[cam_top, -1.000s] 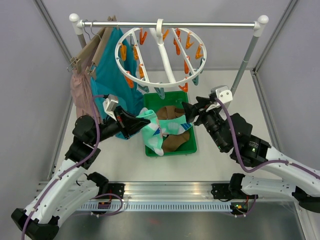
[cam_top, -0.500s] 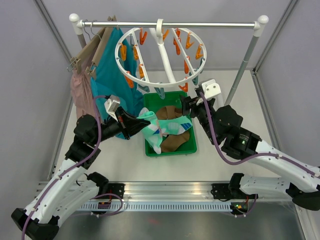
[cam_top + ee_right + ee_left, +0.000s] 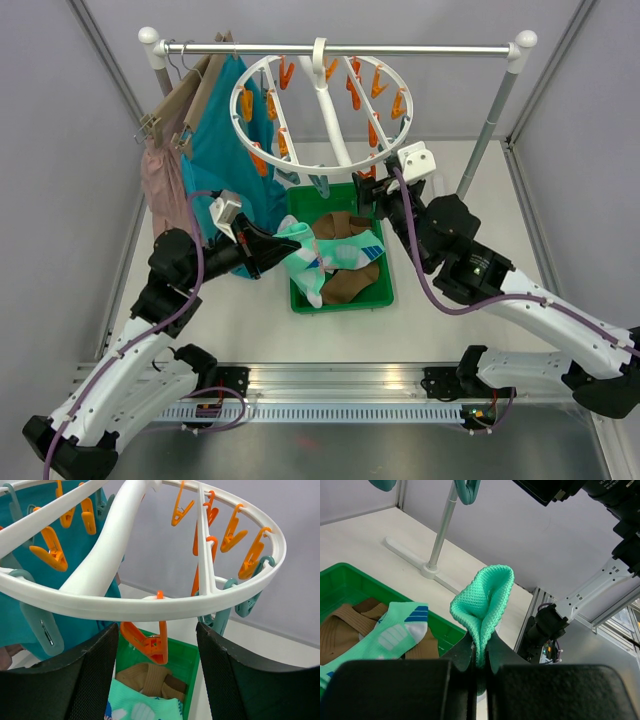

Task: Clip the socks to the hanger
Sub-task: Open the clamp at the hanger.

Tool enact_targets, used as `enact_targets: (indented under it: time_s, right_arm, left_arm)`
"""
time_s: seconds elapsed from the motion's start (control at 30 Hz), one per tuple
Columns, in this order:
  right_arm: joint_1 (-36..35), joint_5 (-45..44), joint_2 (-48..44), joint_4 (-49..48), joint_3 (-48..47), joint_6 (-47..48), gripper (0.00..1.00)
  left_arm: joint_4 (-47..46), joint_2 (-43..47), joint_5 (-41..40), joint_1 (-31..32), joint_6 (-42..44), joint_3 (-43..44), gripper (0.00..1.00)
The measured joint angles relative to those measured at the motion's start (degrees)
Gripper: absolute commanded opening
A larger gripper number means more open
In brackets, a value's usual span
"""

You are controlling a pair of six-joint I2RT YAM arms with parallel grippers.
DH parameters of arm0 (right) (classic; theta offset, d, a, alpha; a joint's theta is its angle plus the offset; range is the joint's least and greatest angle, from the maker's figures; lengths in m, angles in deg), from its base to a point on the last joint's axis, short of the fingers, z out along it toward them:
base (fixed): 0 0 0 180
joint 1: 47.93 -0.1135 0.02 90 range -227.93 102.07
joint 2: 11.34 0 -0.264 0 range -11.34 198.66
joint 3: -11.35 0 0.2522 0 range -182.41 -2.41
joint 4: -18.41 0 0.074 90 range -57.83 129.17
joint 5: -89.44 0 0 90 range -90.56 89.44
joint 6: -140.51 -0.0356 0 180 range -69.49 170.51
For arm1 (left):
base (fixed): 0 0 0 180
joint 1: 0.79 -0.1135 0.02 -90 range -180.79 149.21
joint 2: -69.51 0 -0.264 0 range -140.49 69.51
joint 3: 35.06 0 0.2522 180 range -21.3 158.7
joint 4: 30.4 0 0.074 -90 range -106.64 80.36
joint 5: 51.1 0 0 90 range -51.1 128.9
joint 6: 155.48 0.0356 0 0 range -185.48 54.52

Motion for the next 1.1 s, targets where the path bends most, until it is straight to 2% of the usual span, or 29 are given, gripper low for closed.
enact_targets:
  time_s: [0.13,0.23,0.47,0.67,0.87,1.1]
  right_arm:
    - [0.8,0.7,0.9,-0.4,-0.2,0.2,0.69]
    - [1.2,1.0,1.3,-0.4,-0.2,0.3,0.65]
    - [1.6,1.2,1.9,-1.3,-0.3,0.4,0.42]
    - [1.7,1.4,2.4,-1.2,-1.0,-0.5,0.31]
    - [1.7,2.9,2.7,0.7,-2.9,-3.6,0.16]
    - [1.7,5.3,2.7,3.1,-3.3,-8.6,0.03]
  left_arm:
    - [0.1,-0.2,0.0,0.0,0.2,0.0,0.02]
    - [0.1,-0.2,0.0,0.0,0.3,0.0,0.02]
    - [-0.3,-0.9,0.1,0.0,0.3,0.0,0.02]
    - [-1.9,-3.5,0.0,0.6,0.2,0.0,0.02]
    - [-3.8,-8.7,-2.3,5.2,0.3,2.9,0.02]
    - [-5.7,-17.5,-12.2,12.9,1.7,8.8,0.02]
